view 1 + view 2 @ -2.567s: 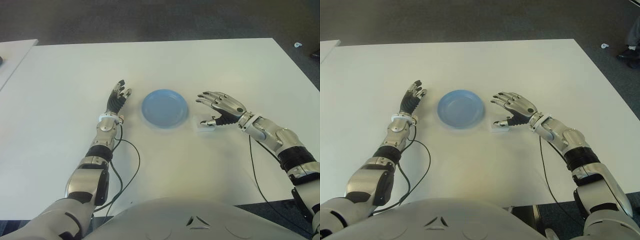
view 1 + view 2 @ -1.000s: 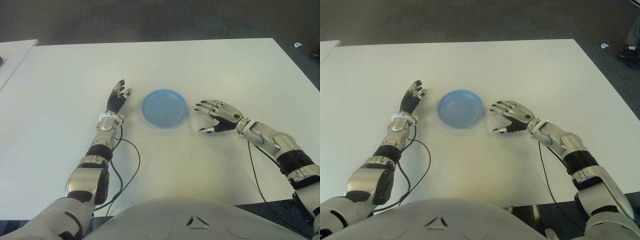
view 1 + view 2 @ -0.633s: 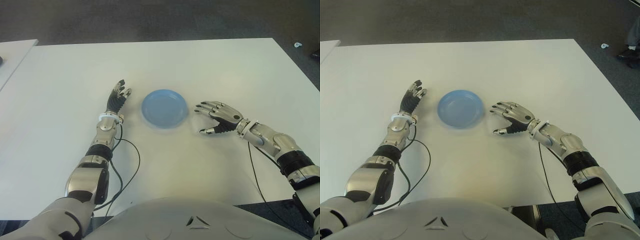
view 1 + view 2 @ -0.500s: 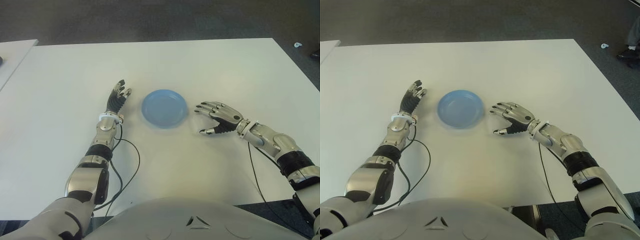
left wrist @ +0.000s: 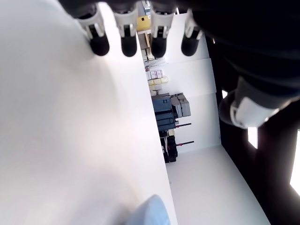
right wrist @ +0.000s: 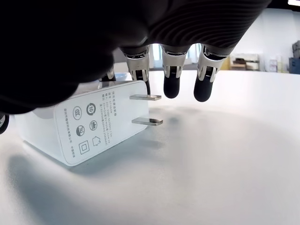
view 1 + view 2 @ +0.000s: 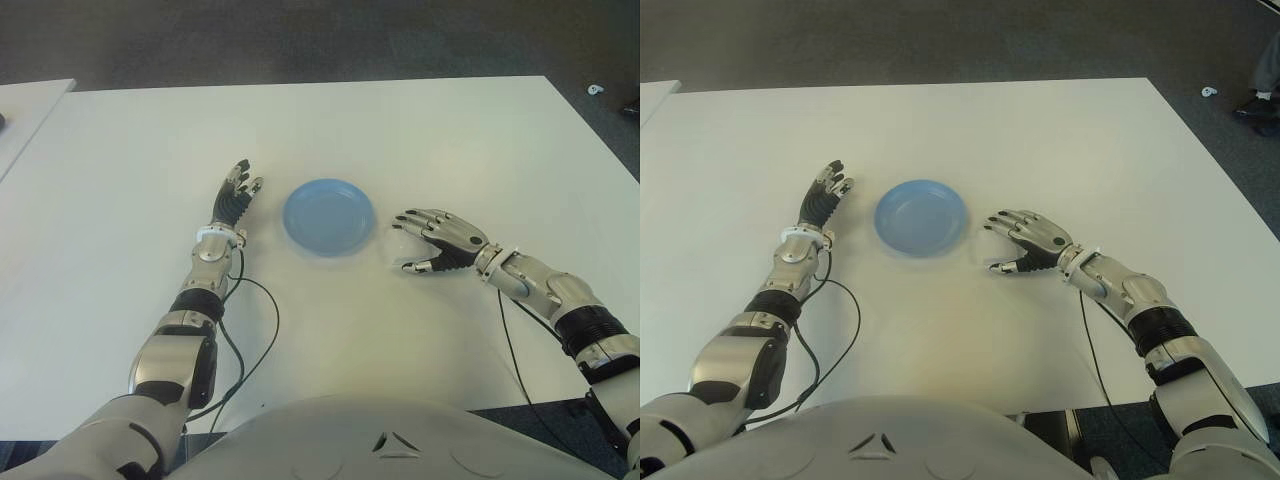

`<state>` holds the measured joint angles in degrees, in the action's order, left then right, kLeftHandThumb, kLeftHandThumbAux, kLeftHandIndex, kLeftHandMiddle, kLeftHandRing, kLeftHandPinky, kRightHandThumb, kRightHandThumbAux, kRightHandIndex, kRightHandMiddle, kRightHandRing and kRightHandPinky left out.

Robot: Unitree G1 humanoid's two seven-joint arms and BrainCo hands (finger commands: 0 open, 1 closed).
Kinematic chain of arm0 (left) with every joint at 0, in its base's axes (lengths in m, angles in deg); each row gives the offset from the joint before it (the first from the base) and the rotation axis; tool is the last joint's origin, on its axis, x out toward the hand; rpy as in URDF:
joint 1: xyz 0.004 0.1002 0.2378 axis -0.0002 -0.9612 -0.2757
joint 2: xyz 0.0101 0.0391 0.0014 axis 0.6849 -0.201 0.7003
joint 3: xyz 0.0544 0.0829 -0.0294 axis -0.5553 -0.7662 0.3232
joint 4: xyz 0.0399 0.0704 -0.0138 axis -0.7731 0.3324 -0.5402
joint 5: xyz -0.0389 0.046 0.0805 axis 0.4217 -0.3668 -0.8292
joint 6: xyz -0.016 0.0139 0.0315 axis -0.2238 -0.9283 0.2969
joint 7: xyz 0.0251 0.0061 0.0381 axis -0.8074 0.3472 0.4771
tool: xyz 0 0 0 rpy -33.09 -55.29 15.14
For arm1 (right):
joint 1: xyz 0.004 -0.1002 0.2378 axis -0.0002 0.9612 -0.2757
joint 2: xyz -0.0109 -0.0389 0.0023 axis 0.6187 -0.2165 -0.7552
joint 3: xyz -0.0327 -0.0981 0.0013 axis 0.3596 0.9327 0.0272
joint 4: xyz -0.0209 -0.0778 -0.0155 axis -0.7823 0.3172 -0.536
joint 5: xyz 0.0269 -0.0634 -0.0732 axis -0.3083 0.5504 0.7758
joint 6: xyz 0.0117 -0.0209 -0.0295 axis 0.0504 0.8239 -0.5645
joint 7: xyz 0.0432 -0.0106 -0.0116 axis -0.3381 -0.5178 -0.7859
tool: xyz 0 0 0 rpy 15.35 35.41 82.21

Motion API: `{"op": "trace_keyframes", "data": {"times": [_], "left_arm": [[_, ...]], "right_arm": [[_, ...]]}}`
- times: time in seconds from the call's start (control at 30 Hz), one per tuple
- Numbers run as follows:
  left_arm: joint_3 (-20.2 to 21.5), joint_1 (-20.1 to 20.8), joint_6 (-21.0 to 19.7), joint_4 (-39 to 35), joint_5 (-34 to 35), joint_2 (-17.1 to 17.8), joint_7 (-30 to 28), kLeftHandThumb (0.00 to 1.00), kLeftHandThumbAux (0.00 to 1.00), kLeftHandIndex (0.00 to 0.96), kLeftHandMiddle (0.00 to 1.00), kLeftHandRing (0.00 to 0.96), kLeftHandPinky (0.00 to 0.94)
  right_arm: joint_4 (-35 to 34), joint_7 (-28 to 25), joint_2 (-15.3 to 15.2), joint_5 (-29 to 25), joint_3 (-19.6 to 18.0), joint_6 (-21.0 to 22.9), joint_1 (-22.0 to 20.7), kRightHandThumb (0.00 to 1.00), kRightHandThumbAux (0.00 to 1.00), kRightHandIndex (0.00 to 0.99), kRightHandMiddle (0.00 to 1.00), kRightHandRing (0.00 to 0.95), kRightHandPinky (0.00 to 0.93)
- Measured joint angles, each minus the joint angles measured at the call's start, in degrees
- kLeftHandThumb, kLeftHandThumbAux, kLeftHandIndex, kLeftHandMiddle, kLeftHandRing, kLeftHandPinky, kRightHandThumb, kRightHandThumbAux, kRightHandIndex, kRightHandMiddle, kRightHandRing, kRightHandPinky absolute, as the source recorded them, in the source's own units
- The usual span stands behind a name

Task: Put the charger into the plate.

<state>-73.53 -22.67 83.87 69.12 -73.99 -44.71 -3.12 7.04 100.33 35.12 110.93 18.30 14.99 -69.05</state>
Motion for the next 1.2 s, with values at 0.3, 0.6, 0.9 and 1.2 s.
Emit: {"op": "trace_keyframes", "data": {"times": [0.3,0.6,0.9,1.2], "left_arm": [[0.0,-0.1,0.0,-0.2,0.0,0.1,-0.3,0.0,0.508,0.0,0.042,0.016,0.008],[0.2,-0.9,-0.3,-1.1,0.2,0.5,-0.8,0.0,0.512,0.0,0.047,0.021,0.011],[0.3,-2.0,-1.0,-3.0,0.5,0.5,-1.4,0.0,0.517,0.0,0.052,0.025,0.007],[0.4,-2.8,-1.7,-4.5,0.8,0.5,-2.1,0.0,0.517,0.0,0.052,0.026,0.013]], "right_arm": [[3.8,2.8,0.7,0.3,1.8,0.1,-0.3,0.239,0.149,0.0,0.0,0.0,0.0],[8.4,5.9,2.9,-0.2,2.3,0.2,-1.1,0.25,0.133,0.0,0.0,0.0,0.0],[13.1,9.1,5.2,-1.1,3.2,-0.4,-2.4,0.261,0.126,0.0,0.0,0.0,0.0],[17.0,10.9,6.3,-1.1,4.3,-0.8,-4.6,0.275,0.126,0.0,0.0,0.0,0.0]]}}
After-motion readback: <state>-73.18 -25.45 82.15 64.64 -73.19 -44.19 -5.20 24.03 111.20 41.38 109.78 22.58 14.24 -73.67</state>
